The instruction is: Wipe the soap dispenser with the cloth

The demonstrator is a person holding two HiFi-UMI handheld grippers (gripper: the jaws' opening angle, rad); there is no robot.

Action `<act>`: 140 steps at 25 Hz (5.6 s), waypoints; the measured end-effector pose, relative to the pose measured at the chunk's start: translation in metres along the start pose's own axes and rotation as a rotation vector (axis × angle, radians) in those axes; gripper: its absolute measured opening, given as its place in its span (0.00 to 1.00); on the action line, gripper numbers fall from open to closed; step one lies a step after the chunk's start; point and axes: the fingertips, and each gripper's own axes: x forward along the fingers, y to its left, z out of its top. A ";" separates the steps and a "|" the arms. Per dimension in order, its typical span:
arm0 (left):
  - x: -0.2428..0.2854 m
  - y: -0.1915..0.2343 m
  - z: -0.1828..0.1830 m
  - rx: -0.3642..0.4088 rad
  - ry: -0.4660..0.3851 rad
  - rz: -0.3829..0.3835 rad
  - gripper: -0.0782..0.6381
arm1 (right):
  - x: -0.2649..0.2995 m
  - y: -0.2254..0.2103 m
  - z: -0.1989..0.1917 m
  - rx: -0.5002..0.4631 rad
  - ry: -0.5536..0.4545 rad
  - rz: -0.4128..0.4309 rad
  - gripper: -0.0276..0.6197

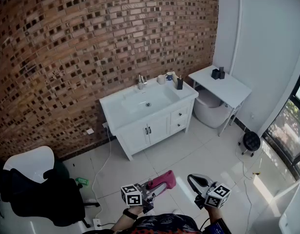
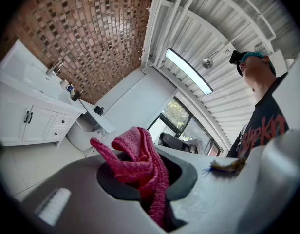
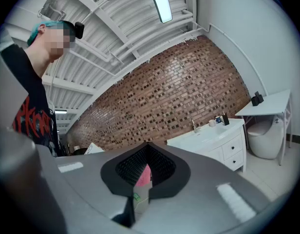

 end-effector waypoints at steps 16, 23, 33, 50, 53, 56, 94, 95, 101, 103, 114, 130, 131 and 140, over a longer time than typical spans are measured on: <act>0.074 -0.014 -0.007 0.064 -0.019 0.040 0.19 | -0.056 -0.061 -0.007 0.041 -0.025 -0.036 0.04; 0.072 0.023 -0.003 0.015 0.006 0.039 0.19 | -0.032 -0.087 -0.016 0.093 -0.002 -0.055 0.04; 0.080 0.081 0.077 0.330 0.225 -0.081 0.18 | 0.095 -0.128 0.038 -0.038 0.013 -0.079 0.04; 0.145 0.232 0.177 0.330 0.127 -0.030 0.18 | 0.186 -0.289 0.074 -0.002 0.062 -0.151 0.04; 0.179 0.262 0.211 0.267 0.049 0.001 0.18 | 0.198 -0.325 0.096 0.007 0.018 -0.113 0.04; 0.215 0.277 0.232 0.277 0.044 0.037 0.18 | 0.198 -0.363 0.112 0.042 -0.009 -0.109 0.04; 0.294 0.598 0.452 0.261 -0.039 -0.010 0.18 | 0.446 -0.627 0.200 0.047 0.083 -0.262 0.04; 0.297 0.607 0.454 0.258 -0.041 0.007 0.18 | 0.449 -0.636 0.200 0.049 0.088 -0.260 0.04; 0.330 0.675 0.467 0.236 -0.048 0.163 0.18 | 0.461 -0.708 0.205 0.076 0.107 -0.206 0.04; 0.349 0.697 0.475 0.264 -0.030 0.232 0.18 | 0.463 -0.739 0.214 0.081 0.110 -0.180 0.04; 0.424 0.756 0.514 0.367 0.014 0.398 0.18 | 0.497 -0.852 0.253 0.060 0.133 -0.077 0.04; 0.398 0.810 0.531 0.342 -0.050 0.452 0.18 | 0.545 -0.908 0.198 -0.389 0.413 -0.063 0.04; 0.396 0.809 0.530 0.337 -0.055 0.463 0.18 | 0.547 -0.915 0.185 -0.413 0.444 -0.061 0.08; 0.369 0.801 0.526 0.303 -0.073 0.626 0.18 | 0.585 -0.992 0.099 -0.454 0.636 0.036 0.51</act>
